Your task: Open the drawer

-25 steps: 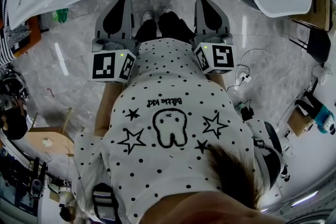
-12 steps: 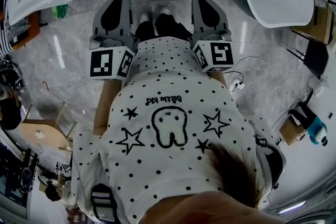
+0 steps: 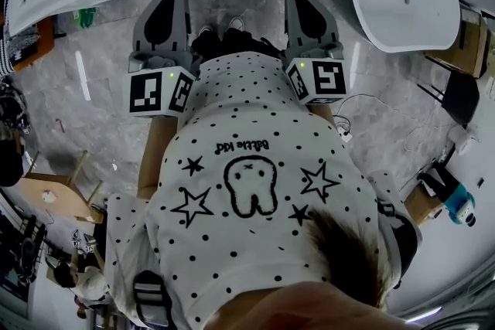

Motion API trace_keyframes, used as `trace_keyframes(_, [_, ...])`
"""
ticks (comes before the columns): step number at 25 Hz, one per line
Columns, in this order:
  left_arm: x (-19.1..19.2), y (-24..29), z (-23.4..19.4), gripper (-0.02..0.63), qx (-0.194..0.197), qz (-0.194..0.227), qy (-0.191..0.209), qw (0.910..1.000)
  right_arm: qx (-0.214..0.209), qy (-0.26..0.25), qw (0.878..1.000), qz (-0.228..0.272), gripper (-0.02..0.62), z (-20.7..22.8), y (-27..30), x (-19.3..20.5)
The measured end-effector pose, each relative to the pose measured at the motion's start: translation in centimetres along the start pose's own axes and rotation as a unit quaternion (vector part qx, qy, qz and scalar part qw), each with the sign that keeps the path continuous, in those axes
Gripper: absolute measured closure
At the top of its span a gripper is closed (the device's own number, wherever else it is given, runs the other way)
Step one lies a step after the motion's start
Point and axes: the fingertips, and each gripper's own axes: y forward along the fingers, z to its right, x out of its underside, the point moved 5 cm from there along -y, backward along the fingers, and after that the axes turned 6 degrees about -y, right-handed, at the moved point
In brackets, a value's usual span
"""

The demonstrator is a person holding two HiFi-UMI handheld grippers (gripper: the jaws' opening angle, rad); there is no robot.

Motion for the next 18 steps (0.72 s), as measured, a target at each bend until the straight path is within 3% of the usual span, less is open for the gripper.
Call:
trace_keyframes(10, [-0.36,-0.14,0.27,0.600,-0.008,0.012,-0.003,0.9999,-0.018,-0.004,1.000,0.008,0.581,-0.37,0.46,-0.39])
trace_keyframes(18, [-0.18,-0.14,0.05,0.600,-0.008,0.010,0.000,0.9999,-0.006,0.001,1.000,0.013,0.581,-0.05,0.17,-0.30])
